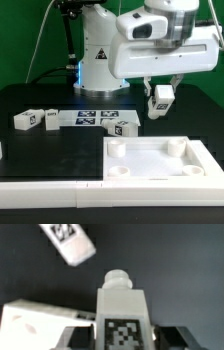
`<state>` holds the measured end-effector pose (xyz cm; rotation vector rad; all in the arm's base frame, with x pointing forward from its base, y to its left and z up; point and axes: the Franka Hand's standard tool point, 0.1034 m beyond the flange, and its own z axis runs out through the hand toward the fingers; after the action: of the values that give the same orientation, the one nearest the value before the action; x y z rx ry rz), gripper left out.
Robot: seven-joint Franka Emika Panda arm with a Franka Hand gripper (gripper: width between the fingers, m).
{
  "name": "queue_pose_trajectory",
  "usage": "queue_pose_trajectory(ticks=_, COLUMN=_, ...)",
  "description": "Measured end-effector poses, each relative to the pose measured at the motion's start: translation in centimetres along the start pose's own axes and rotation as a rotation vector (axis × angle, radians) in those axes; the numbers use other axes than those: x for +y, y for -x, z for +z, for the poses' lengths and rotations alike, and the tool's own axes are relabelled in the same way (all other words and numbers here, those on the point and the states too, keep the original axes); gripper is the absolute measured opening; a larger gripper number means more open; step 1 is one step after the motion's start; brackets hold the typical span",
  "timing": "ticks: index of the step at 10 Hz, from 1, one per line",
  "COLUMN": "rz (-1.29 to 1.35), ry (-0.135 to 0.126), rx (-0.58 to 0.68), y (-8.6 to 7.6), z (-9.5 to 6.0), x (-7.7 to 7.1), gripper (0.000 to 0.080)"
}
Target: Assemble one leg
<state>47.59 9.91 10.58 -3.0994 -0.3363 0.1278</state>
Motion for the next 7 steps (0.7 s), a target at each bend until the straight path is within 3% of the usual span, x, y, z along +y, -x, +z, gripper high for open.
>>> queue_pose_trajectory(ticks=1, rz=-0.001, ry=0.002, rx=0.062, y=0.1, z=0.1, x=0.0, gripper=0.0288)
queue_pose_trajectory(ticks=3, rz=-0.048, ry=0.007, rx=0.244, y=-1.5, z=-0.8, x=0.4, gripper=0.0288)
queue_pose_trajectory(ticks=4, rz=-0.037, ry=-0.006, rx=0.216, y=-2.4, z=-1.5, x=0.8, gripper=0.0288)
queue_pose_trajectory(ticks=7, rz=-0.02, ry=-0.026, rx=0.265, y=-7.4, z=-3.2, x=0.9, gripper=0.029)
